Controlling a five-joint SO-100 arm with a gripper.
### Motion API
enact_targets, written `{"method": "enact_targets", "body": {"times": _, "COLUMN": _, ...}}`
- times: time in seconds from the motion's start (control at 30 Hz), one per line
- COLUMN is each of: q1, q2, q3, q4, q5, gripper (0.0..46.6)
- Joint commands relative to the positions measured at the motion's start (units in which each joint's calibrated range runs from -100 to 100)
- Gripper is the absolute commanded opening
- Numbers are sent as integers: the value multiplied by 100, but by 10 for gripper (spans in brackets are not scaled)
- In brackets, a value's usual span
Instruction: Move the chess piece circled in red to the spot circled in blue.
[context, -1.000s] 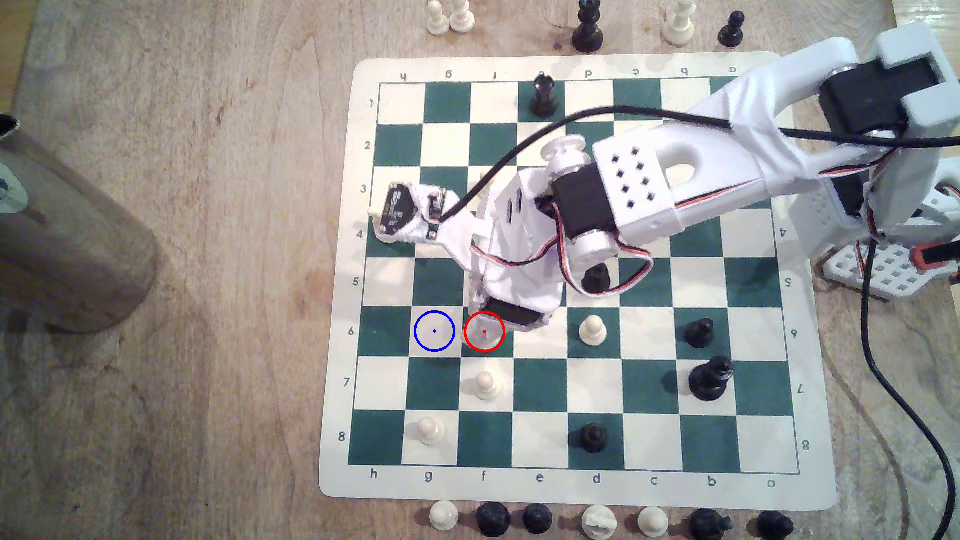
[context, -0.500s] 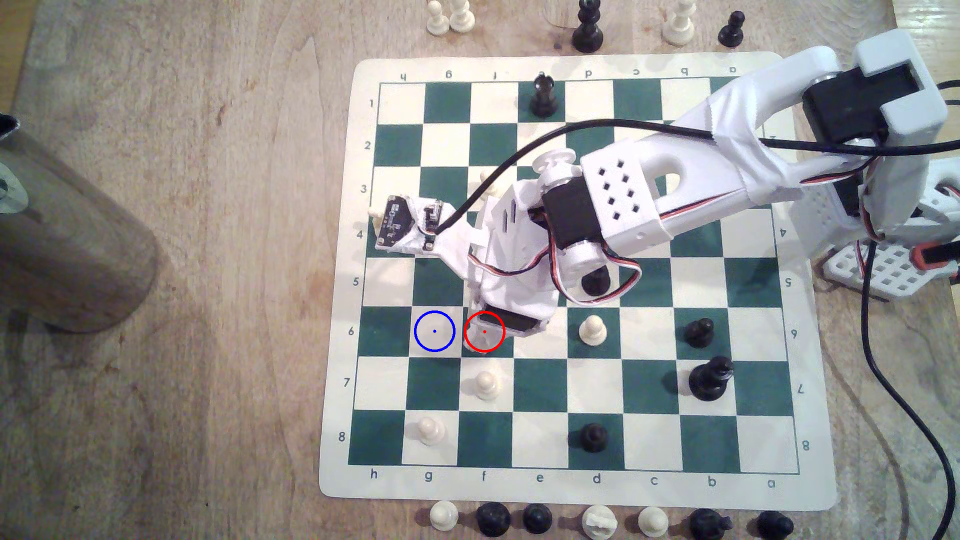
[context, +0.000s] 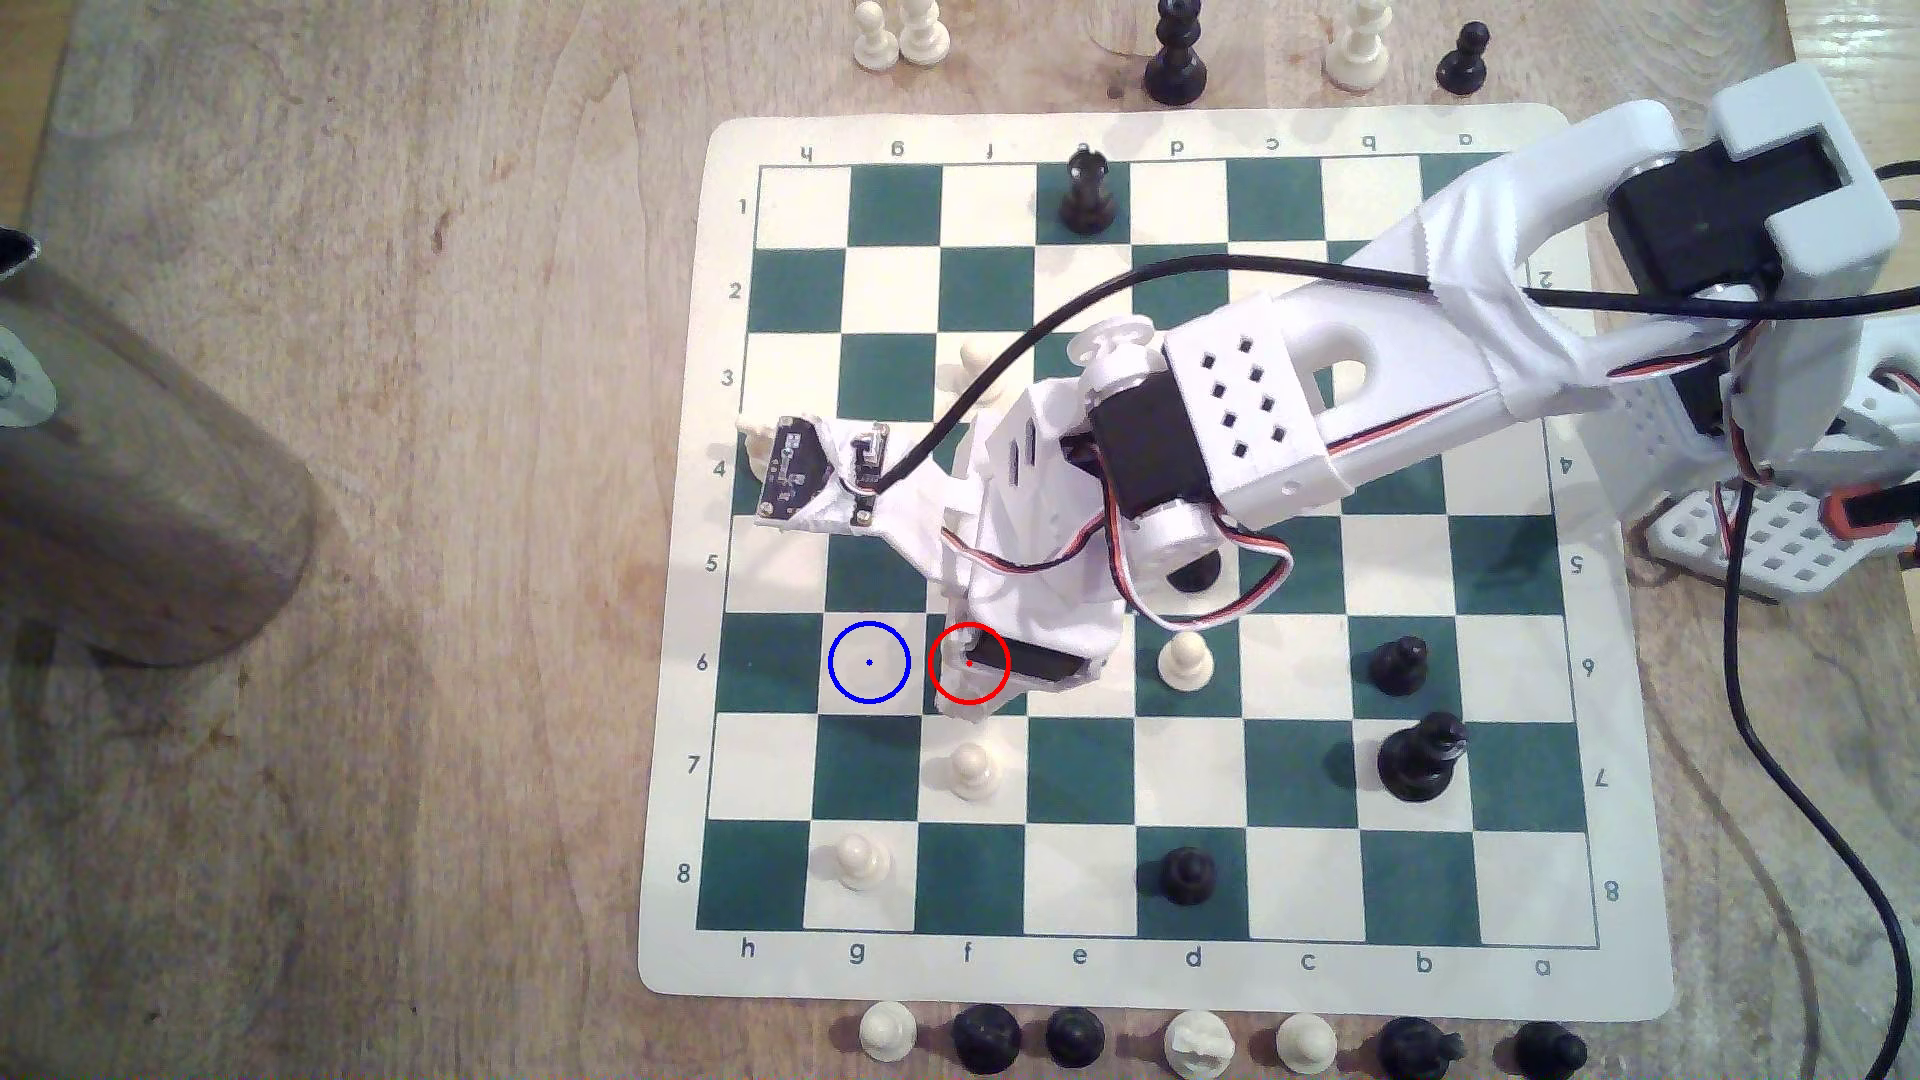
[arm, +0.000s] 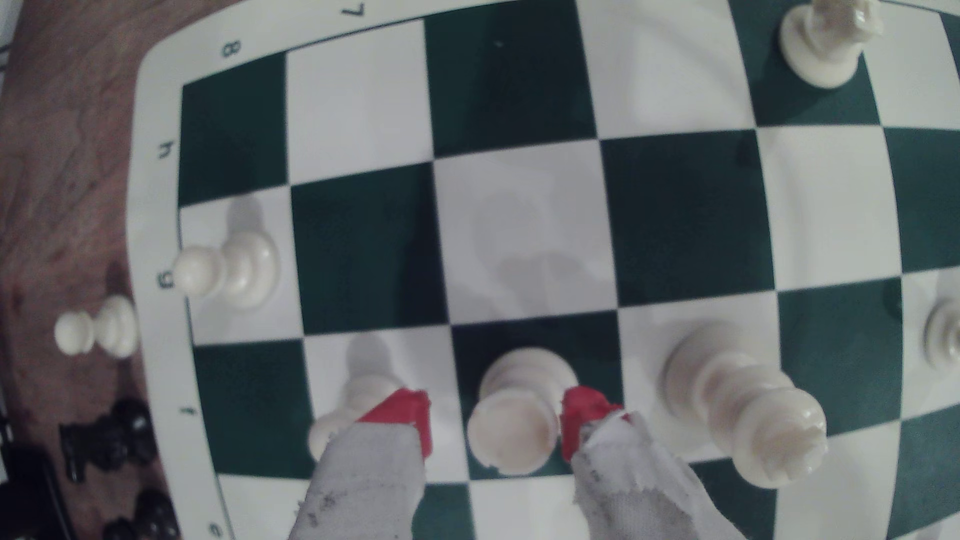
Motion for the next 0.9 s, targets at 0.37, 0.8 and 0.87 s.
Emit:
{"method": "enact_targets", "body": {"times": 0.37, "q1": -21, "q2": -85, "q3": -381, "q4": -94, "q5": -5, "gripper": 118}}
{"method": "enact_targets", "body": {"times": 0.8, "q1": -13, "q2": -178, "q3": -291, "q4": -94, "q5": -10, "gripper": 10}}
{"method": "enact_targets", "body": {"times": 0.87, "q1": -21, "q2": -263, "q3": -291, "q4": -53, "q5": -10, "gripper": 9}}
